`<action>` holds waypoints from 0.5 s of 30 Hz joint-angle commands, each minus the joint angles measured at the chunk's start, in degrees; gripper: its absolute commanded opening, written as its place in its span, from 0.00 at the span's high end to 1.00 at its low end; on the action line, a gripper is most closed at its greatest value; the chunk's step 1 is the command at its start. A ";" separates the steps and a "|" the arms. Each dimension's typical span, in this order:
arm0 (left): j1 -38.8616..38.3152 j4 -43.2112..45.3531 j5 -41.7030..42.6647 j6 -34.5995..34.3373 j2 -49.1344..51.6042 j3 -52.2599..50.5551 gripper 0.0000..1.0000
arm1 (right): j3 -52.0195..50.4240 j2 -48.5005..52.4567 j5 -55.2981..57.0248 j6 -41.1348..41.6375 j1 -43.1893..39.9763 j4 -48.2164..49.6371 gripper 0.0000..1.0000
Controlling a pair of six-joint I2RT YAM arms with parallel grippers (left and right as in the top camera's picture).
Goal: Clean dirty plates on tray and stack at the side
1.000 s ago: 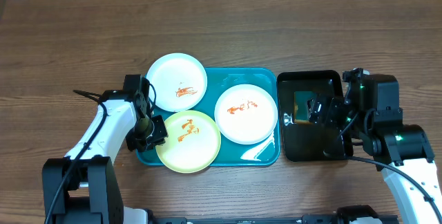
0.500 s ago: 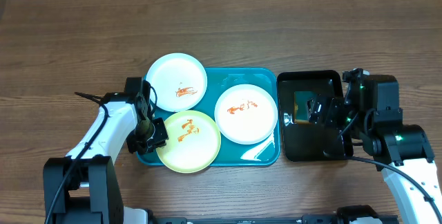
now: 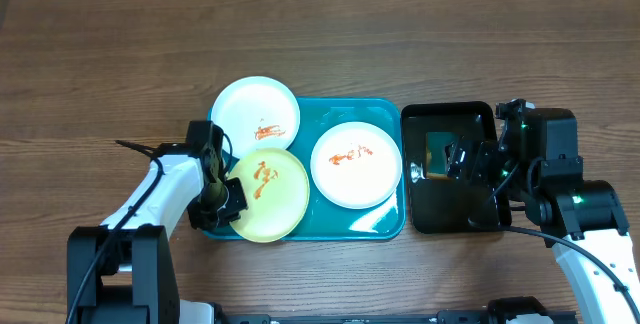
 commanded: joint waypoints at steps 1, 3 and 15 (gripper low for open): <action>-0.37 -0.13 -0.92 -0.70 0.35 -1.03 0.96 | 1.44 -0.15 0.59 0.07 -0.15 0.11 0.00; -0.37 -0.15 -0.94 -0.70 0.35 -1.03 0.96 | 1.44 -0.15 0.59 0.07 -0.15 0.07 0.00; -0.37 -5.40 0.61 0.50 0.24 2.91 0.96 | 1.44 -0.15 0.61 0.07 -0.15 0.35 0.00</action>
